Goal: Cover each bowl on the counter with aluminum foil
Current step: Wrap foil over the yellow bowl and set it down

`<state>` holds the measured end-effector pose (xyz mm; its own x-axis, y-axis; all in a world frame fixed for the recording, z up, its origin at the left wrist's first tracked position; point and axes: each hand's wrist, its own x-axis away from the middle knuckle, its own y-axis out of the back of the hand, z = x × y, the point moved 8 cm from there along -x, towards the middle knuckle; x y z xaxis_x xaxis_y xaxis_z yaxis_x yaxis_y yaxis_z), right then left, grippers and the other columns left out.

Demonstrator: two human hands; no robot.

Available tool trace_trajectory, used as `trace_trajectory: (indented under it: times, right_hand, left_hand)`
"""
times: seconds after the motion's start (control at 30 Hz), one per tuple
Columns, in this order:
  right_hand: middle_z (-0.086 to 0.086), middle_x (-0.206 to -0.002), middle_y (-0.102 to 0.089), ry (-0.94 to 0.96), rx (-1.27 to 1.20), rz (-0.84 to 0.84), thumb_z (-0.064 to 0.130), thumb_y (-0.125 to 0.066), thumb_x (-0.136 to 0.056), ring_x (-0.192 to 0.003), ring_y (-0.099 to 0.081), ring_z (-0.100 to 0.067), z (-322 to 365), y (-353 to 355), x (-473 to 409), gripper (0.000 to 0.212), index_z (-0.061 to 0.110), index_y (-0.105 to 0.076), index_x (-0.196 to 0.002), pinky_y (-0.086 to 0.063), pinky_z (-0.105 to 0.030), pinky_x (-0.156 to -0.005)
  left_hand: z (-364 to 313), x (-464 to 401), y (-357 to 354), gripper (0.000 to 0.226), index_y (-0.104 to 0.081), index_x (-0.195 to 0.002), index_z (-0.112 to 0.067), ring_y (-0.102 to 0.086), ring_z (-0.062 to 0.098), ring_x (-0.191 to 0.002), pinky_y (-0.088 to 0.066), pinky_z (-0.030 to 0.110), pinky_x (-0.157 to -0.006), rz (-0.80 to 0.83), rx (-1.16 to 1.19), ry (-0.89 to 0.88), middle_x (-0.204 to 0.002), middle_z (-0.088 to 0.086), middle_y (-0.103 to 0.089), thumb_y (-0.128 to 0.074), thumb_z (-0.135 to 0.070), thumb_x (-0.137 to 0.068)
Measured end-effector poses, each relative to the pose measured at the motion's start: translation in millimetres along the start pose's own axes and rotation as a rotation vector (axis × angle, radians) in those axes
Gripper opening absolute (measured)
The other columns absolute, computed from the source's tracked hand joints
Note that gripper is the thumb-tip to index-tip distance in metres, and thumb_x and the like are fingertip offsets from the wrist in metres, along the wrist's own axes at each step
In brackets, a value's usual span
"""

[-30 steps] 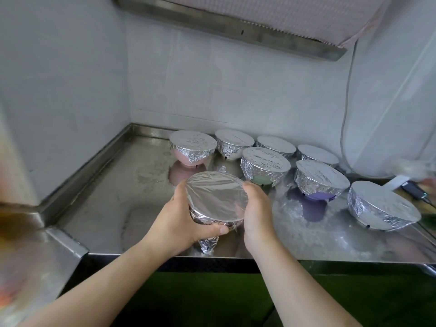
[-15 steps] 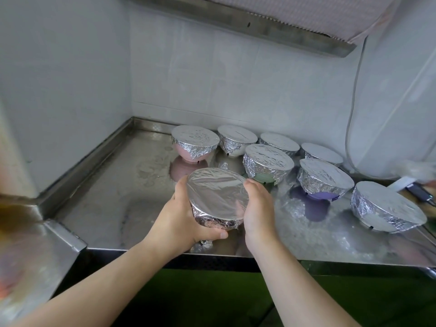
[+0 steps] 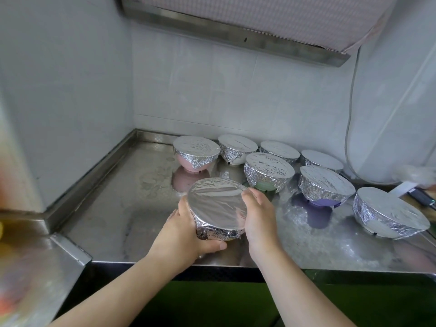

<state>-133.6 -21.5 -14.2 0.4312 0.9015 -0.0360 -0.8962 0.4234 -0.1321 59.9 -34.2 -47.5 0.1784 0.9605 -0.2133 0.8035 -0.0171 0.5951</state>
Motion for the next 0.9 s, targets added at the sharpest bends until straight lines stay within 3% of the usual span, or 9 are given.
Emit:
trace_trajectory:
  times: [0.07,0.2,0.37,0.47,0.6,0.67,0.77,0.83,0.9]
  right_hand:
    - [0.006,-0.128,-0.066,0.001,-0.001,-0.001,0.022,-0.061,-0.107,-0.101,-0.066,0.004,-0.3,-0.3,-0.1,0.033,0.018,-0.062,-0.140,-0.058,-0.017,-0.077]
    - [0.008,-0.128,-0.068,0.024,0.030,-0.003,0.029,-0.060,-0.107,-0.108,-0.066,0.001,2.3,0.4,-0.2,0.030,0.023,-0.064,-0.136,-0.056,-0.017,-0.077]
    - [0.015,-0.118,-0.069,0.025,0.050,0.001,0.028,-0.058,-0.108,-0.092,-0.067,0.013,2.8,0.0,-2.4,0.021,0.027,-0.066,-0.127,-0.054,-0.018,-0.078]
    - [0.017,-0.114,-0.065,0.021,0.056,0.022,0.023,-0.056,-0.109,-0.079,-0.063,0.024,2.3,0.7,-3.6,0.017,0.026,-0.063,-0.123,-0.051,-0.006,-0.065]
    - [0.013,-0.116,-0.065,0.017,0.097,0.013,0.022,-0.056,-0.108,-0.084,-0.064,0.017,0.0,4.5,-7.8,0.019,0.023,-0.063,-0.126,-0.047,-0.003,-0.061]
    - [0.009,-0.121,-0.068,0.040,0.127,0.005,0.026,-0.058,-0.106,-0.099,-0.065,0.006,3.2,5.2,-7.8,0.023,0.021,-0.065,-0.128,-0.049,-0.008,-0.069]
    - [0.007,-0.126,-0.071,0.042,0.144,-0.003,0.036,-0.060,-0.104,-0.117,-0.067,-0.009,3.0,6.8,-10.4,0.027,0.026,-0.069,-0.128,-0.051,-0.028,-0.090]
    - [0.007,-0.124,-0.072,0.046,0.161,-0.013,0.045,-0.060,-0.100,-0.116,-0.068,-0.010,3.0,7.1,-12.1,0.028,0.030,-0.071,-0.122,-0.053,-0.034,-0.094]
    - [-0.003,-0.120,-0.069,0.093,0.197,-0.073,0.052,-0.059,-0.098,-0.106,-0.068,-0.010,7.0,9.3,-15.7,0.029,0.029,-0.069,-0.112,-0.055,-0.037,-0.092]
  left_hand:
    - [-0.1,-1.7,-0.6,0.143,-0.020,-0.159,-0.020,-0.045,0.016,-0.138,-0.037,0.037,-0.117,-0.001,-0.120,-0.039,-0.146,-0.005,-0.050,-0.076,-0.087,-0.045]
    - [-0.5,-2.5,-1.9,0.156,-0.008,-0.164,-0.012,-0.019,0.020,-0.157,-0.016,0.040,-0.129,0.033,-0.310,-0.047,-0.166,0.001,-0.029,-0.040,-0.108,-0.045]
    - [-2.9,5.8,-6.6,0.150,0.007,-0.162,-0.001,0.005,0.029,-0.161,-0.003,0.042,-0.131,0.132,-0.560,0.020,-0.172,0.016,-0.006,-0.001,-0.101,-0.050]
    - [1.3,8.6,-12.1,0.150,0.011,-0.160,0.005,0.008,0.032,-0.161,-0.002,0.042,-0.130,0.198,-0.724,0.028,-0.171,0.021,-0.002,0.029,-0.094,-0.049]
    - [-0.7,8.1,-8.9,0.143,0.017,-0.158,0.007,0.011,0.032,-0.160,0.001,0.044,-0.130,0.254,-0.727,0.040,-0.171,0.023,0.005,0.018,-0.093,-0.056]
    - [-4.7,5.7,0.9,0.153,0.018,-0.160,0.003,0.010,0.031,-0.160,0.000,0.045,-0.130,0.329,-0.595,0.082,-0.172,0.020,0.005,-0.014,-0.103,-0.055]
    - [-8.5,-0.4,23.5,0.168,0.016,-0.161,-0.001,0.000,0.032,-0.161,-0.011,0.047,-0.129,0.428,-0.478,0.202,-0.173,0.018,-0.001,-0.054,-0.099,-0.044]
    - [-6.7,-10.2,33.1,0.170,0.010,-0.165,-0.009,-0.008,0.030,-0.160,-0.020,0.048,-0.128,0.386,-0.358,0.181,-0.173,0.014,-0.009,-0.068,-0.096,-0.040]
    - [-13.8,-17.2,38.1,0.156,-0.007,-0.164,-0.030,-0.023,0.014,-0.155,-0.030,0.045,-0.126,0.260,-0.140,0.031,-0.167,-0.003,-0.027,-0.083,-0.089,-0.040]
